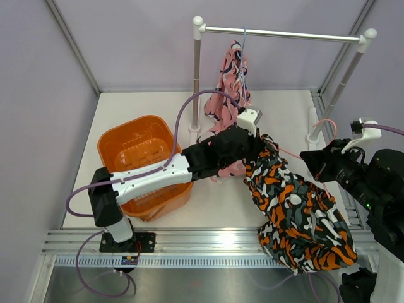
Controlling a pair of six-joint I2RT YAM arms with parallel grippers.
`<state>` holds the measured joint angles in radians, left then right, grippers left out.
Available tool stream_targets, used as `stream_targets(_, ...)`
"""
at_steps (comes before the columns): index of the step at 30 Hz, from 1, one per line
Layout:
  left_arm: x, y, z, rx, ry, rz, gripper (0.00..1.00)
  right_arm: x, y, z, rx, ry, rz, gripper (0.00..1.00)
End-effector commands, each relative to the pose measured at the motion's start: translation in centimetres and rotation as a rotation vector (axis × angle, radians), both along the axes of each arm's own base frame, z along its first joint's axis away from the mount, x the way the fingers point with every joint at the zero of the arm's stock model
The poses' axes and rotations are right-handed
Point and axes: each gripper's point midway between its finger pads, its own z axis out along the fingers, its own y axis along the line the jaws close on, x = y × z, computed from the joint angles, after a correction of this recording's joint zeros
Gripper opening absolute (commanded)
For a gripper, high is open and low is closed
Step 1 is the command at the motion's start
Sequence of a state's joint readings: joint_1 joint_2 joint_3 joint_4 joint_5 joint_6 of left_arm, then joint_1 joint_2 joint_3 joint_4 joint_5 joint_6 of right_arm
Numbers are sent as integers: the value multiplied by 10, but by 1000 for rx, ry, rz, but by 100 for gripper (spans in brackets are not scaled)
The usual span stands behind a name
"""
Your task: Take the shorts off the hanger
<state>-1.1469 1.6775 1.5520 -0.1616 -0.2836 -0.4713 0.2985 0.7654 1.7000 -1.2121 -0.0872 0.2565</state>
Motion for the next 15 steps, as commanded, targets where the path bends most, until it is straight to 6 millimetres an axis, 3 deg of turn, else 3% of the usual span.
stream_targets(1, 34, 16, -19, 73, -9, 100, 0, -19, -3, 31, 39, -126, 15, 0)
stream_targets(5, 34, 17, -30, 104, 5, 88, 0, -21, -11, 40, 45, -167, -20, 0)
stream_targets(10, 48, 32, -43, 117, 60, 123, 3, -31, -17, 50, 48, -217, -35, 0)
stream_targets(15, 48, 37, -35, 66, 59, 85, 8, -35, -26, 52, 33, -237, -69, 0)
